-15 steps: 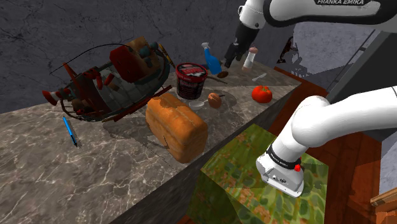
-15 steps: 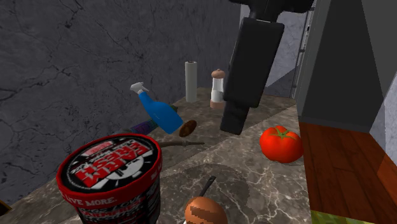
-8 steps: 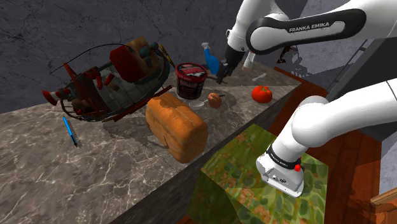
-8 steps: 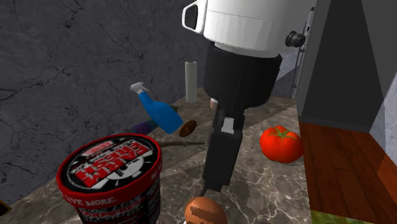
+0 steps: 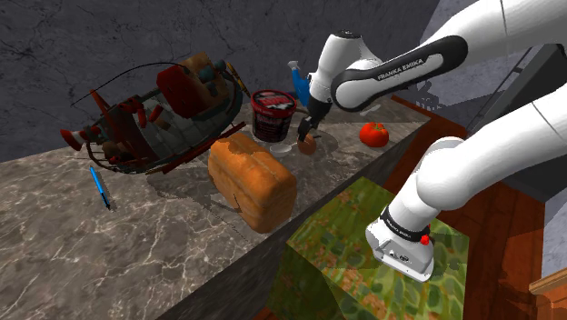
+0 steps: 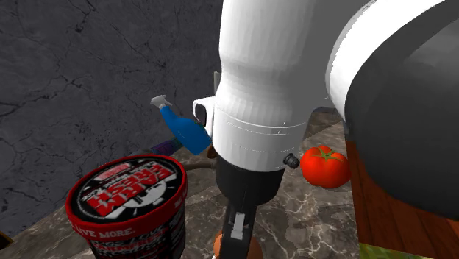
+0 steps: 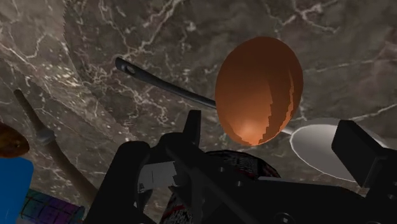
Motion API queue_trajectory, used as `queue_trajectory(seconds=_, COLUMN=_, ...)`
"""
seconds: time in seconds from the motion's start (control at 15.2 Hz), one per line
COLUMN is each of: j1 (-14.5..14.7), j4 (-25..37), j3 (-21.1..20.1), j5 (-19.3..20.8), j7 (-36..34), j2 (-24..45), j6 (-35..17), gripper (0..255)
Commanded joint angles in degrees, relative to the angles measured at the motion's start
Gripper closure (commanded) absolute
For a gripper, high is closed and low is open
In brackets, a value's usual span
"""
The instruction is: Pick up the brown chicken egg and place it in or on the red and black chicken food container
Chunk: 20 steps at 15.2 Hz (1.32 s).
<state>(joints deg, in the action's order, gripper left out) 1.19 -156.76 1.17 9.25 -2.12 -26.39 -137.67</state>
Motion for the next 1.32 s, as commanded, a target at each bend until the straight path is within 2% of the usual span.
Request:
queue_trajectory(seconds=0.0, j1=-0.3, j4=-0.6, j3=0.3, j5=0.4, j7=0.1, j2=1.5, j6=-2.2, gripper=0)
queue_trajectory(seconds=0.33, j1=-1.0, j4=-1.8, j3=0.4, j5=1.4, j7=-0.5, j2=6.0, j6=-7.9, gripper=0)
queue_trajectory(seconds=0.86, j1=-1.0, j4=-1.8, j3=0.4, j5=1.4, j7=-0.5, j2=6.0, j6=-7.9, gripper=0)
queue_trajectory(seconds=0.92, j1=-1.0, j4=-1.8, j3=0.4, j5=1.4, j7=-0.5, j2=6.0, j6=-7.9, gripper=255)
queue_trajectory(seconds=1.25, j1=-1.0, j4=-1.8, j3=0.4, j5=1.4, j7=-0.5, j2=6.0, j6=-7.9, gripper=255)
